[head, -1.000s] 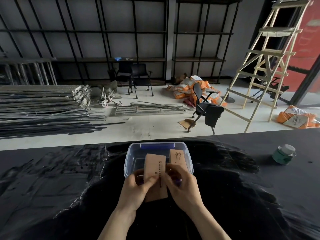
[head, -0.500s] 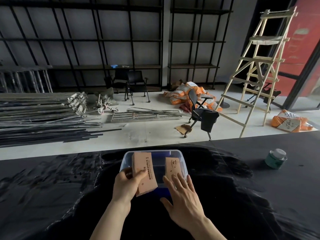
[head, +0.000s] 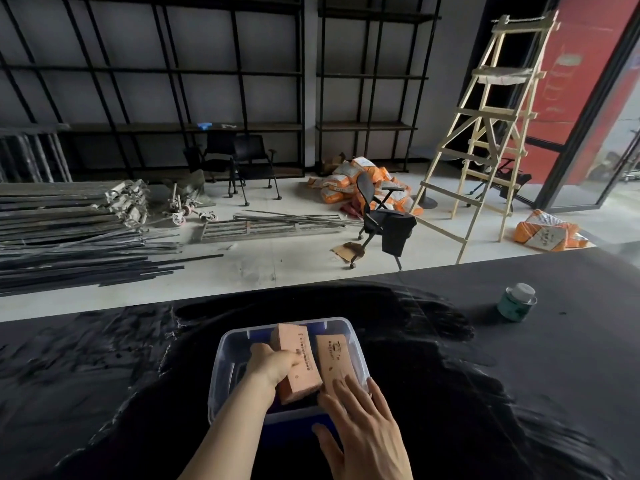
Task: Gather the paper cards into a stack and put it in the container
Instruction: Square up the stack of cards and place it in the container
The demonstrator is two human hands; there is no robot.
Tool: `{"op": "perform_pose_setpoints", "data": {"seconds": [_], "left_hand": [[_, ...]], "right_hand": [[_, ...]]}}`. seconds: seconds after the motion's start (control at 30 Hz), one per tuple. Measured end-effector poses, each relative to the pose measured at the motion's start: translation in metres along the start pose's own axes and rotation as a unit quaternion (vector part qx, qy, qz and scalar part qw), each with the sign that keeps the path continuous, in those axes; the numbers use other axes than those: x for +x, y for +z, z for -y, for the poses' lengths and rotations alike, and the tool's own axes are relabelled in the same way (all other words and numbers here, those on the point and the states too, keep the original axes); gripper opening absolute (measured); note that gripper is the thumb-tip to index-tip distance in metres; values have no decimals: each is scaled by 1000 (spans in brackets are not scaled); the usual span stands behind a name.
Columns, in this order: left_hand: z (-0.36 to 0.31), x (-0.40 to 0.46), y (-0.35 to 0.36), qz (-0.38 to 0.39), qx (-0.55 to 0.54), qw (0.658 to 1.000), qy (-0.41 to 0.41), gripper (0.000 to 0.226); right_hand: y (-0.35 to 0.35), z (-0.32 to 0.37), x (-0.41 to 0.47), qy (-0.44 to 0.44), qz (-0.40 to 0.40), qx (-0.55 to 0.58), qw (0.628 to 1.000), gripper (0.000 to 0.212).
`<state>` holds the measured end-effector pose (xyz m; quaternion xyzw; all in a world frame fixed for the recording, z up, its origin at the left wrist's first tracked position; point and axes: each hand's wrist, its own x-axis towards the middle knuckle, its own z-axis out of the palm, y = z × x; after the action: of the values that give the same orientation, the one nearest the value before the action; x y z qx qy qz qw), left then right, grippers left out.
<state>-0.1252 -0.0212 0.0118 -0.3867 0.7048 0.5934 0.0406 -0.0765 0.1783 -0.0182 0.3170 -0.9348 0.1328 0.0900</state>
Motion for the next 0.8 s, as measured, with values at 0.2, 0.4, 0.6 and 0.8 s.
{"op": "perform_pose_setpoints", "data": {"seconds": [0.2, 0.4, 0.6, 0.8], "left_hand": [[10, -6, 18, 22, 69, 997, -40, 80], [8, -9, 18, 45, 153, 987, -28, 86], [9, -6, 10, 16, 336, 941, 29, 46], [9, -8, 17, -38, 403, 910, 91, 42]], "right_hand": [[-9, -14, 0, 6, -64, 50, 997, 39], [-4, -63, 11, 163, -75, 67, 981, 64], [32, -99, 8, 192, 67, -2, 979, 76], [49, -95, 7, 185, 94, -27, 978, 76]]}}
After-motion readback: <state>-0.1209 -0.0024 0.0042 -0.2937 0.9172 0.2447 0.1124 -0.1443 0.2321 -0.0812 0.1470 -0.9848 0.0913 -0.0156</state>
